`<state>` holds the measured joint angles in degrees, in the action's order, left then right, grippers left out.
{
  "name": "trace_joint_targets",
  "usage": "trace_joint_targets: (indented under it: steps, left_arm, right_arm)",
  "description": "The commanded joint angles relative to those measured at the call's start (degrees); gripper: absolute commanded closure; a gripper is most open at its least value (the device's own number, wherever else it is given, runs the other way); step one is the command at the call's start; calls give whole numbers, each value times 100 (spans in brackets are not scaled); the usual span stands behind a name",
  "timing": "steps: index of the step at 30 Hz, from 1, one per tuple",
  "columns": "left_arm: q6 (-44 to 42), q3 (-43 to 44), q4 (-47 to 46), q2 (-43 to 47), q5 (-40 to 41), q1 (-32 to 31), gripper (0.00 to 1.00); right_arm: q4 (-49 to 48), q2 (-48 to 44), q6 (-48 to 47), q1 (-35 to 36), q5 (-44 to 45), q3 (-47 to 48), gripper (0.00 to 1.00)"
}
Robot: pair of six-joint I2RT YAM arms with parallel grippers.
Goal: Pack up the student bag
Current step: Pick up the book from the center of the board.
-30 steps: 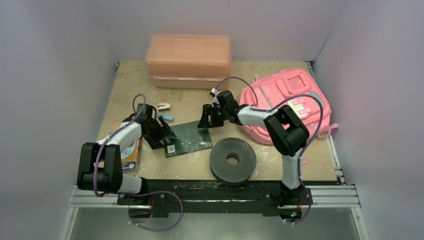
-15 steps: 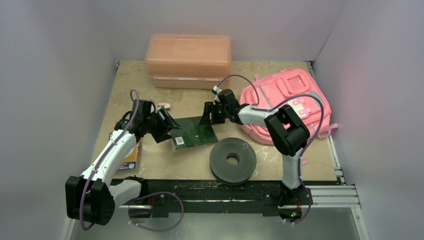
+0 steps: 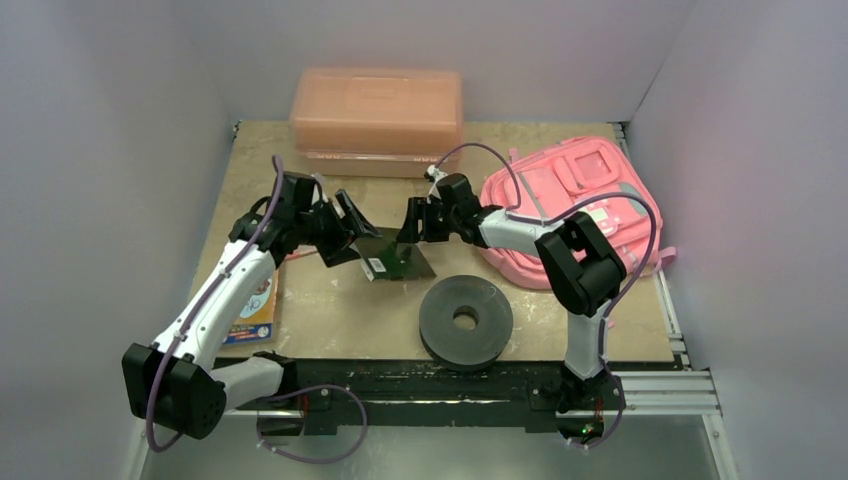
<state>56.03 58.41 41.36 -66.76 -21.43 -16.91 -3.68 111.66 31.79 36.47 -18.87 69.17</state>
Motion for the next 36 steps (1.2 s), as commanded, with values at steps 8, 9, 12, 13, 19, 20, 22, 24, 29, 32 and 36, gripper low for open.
trace_joint_targets:
  steps: [8, 9, 12, 13, 19, 20, 22, 24, 29, 32, 36]
  left_arm:
    - [536, 1212, -616, -943, -381, -266, 28]
    - [547, 1287, -611, -990, -355, -307, 28]
    - [605, 1434, -603, -1117, -303, -365, 28]
    - [641, 1464, -622, -1150, -293, -374, 28]
    - [665, 1725, -600, -1432, -237, -410, 28]
    - [645, 1805, -563, -1495, -208, -410, 28]
    - [605, 2017, -461, -1627, -142, -410, 27]
    - [604, 2157, -460, -1783, -173, -410, 27]
    - [582, 2419, -405, -2027, -164, -410, 27]
    - [595, 2479, -442, -2104, -199, -410, 27]
    - [579, 2482, -440, -2214, -205, -410, 27]
  right_arm:
    - [211, -136, -136, 272, -307, 106, 31]
    - [240, -178, -197, 265, -223, 106, 29]
    - [347, -278, -378, 264, -43, 187, 25]
    - [508, -303, -456, 267, -7, 240, 25]
    - [567, -415, -586, 256, -85, 273, 21]
    - [578, -415, -571, 252, -118, 281, 21]
    - [551, -459, -560, 238, -134, 239, 21]
    - [504, -514, -551, 203, -145, 185, 19]
    - [431, -628, -469, 4, -406, 97, 19]
    - [386, -778, -385, -171, -596, -24, 19]
    - [216, -907, -445, -306, -619, -130, 18]
